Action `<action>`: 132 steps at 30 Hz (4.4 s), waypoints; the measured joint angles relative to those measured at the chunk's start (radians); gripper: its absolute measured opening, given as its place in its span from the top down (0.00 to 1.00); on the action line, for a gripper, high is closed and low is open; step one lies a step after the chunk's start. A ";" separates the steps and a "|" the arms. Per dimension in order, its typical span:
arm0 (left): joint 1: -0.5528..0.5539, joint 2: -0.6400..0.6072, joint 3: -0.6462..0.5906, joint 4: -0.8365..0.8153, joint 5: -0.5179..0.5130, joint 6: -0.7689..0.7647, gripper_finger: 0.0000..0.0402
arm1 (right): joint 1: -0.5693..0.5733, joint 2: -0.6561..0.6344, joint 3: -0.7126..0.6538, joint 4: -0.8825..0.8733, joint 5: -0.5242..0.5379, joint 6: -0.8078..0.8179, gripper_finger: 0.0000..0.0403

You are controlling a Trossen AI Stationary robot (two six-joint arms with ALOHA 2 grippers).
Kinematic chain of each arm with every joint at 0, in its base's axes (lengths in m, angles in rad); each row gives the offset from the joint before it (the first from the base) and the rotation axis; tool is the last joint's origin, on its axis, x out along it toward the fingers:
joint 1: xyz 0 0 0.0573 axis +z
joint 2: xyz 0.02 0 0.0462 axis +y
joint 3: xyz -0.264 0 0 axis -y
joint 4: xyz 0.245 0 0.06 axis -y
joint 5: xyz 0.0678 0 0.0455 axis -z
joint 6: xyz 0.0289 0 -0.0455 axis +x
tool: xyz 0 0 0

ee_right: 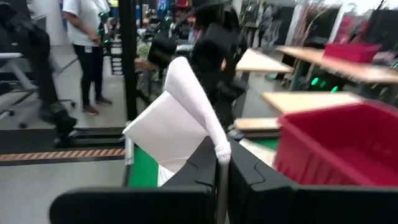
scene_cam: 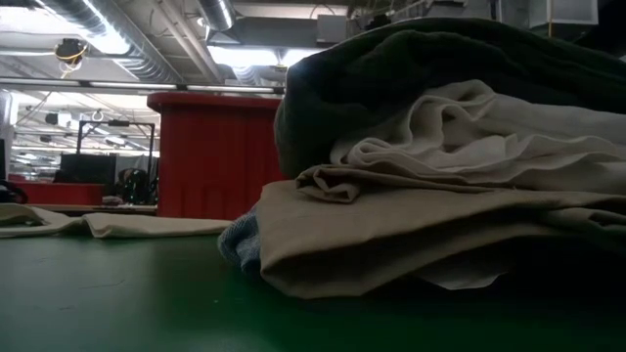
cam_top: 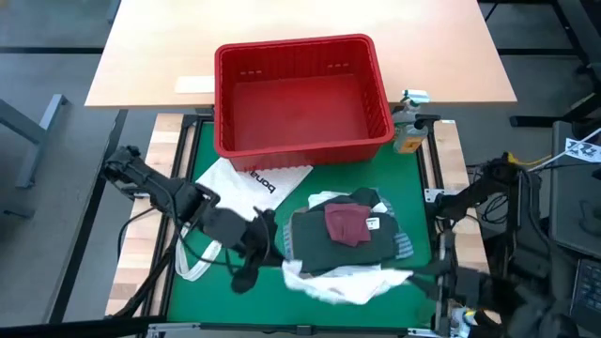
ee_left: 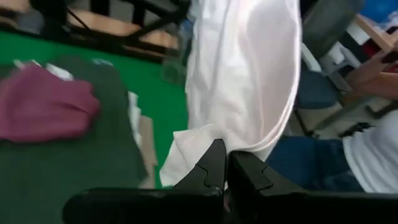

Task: Fold Laundry from Bin
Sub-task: Remove the white underwear from the red bin

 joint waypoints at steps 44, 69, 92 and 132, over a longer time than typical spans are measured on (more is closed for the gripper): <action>0.182 0.251 0.001 -0.590 -0.286 -0.216 1.00 | -0.253 0.166 -0.325 -0.893 -0.463 1.176 0.97; 0.234 0.344 0.000 -0.590 -0.282 -0.112 1.00 | -0.463 0.165 -0.453 -0.893 -0.584 1.042 0.97; 0.229 0.344 0.000 -0.589 -0.281 -0.114 1.00 | -0.463 0.165 -0.452 -0.894 -0.805 0.751 0.62; 0.229 0.343 0.000 -0.580 -0.259 -0.113 1.00 | -0.345 0.163 -0.321 -0.138 -0.954 0.207 0.63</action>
